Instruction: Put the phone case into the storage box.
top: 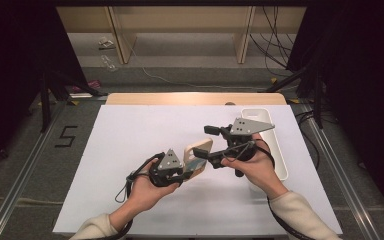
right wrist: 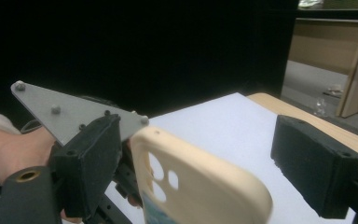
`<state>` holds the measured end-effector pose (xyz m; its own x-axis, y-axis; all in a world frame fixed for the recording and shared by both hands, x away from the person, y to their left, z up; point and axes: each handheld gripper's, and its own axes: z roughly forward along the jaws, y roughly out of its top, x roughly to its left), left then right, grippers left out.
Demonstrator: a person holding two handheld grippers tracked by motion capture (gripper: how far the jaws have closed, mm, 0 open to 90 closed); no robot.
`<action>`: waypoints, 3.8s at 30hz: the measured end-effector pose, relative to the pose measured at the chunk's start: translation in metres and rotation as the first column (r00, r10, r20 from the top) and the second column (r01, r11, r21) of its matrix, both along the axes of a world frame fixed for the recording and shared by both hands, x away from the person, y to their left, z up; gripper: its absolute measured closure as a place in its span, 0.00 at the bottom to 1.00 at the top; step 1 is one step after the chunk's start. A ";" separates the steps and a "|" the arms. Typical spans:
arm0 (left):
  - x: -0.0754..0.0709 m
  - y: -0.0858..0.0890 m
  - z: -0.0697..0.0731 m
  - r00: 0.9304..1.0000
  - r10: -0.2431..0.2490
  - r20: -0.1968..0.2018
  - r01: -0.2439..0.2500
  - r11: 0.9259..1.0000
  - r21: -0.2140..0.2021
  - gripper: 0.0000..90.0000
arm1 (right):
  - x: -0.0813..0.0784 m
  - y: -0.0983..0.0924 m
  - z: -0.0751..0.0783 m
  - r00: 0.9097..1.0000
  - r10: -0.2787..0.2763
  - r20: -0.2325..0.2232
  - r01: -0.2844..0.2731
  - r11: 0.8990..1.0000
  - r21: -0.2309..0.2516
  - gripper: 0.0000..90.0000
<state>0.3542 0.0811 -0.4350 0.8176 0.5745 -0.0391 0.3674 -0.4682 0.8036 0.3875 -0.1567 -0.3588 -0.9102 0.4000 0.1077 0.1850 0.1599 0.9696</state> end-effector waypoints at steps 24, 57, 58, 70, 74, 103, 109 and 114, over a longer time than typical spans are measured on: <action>0.011 0.010 0.005 0.990 0.137 -0.041 -0.139 0.989 -0.046 0.88 | 0.004 -0.001 -0.020 0.987 -0.162 -0.011 0.161 0.986 -0.034 0.00; 0.015 -0.021 0.006 0.993 0.113 -0.044 -0.116 0.992 -0.056 0.88 | 0.004 0.005 -0.026 0.971 -0.240 -0.015 0.239 0.971 -0.026 0.00; 0.015 -0.022 0.005 0.993 0.113 -0.042 -0.115 0.992 -0.055 0.88 | 0.003 0.005 -0.026 0.971 -0.241 -0.014 0.240 0.970 -0.027 0.00; 0.013 -0.029 0.004 0.994 0.101 -0.036 -0.103 0.993 -0.053 0.88 | 0.002 0.012 -0.031 0.968 -0.251 -0.016 0.250 0.968 -0.032 0.00; 0.012 -0.033 0.004 0.994 0.099 -0.038 -0.101 0.993 -0.058 0.88 | 0.002 0.012 -0.032 0.966 -0.260 -0.016 0.259 0.965 -0.034 0.00; 0.010 -0.037 0.003 0.993 0.108 -0.036 -0.110 0.991 -0.073 0.88 | 0.000 0.013 -0.034 0.955 -0.295 -0.004 0.295 0.955 -0.019 0.10; 0.010 -0.036 0.002 0.993 0.113 -0.034 -0.115 0.991 -0.069 0.88 | -0.001 0.014 -0.035 0.955 -0.298 -0.001 0.298 0.954 -0.019 0.13; 0.010 -0.036 0.003 0.993 0.114 -0.030 -0.115 0.991 -0.068 0.88 | -0.002 0.015 -0.034 0.955 -0.296 0.014 0.296 0.955 -0.017 0.13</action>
<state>0.3638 0.0454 -0.4320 0.7447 0.6594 -0.1030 0.4370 -0.3650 0.8221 0.3857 -0.1420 -0.3927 -0.7518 0.6535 0.0884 0.2162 0.1176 0.9693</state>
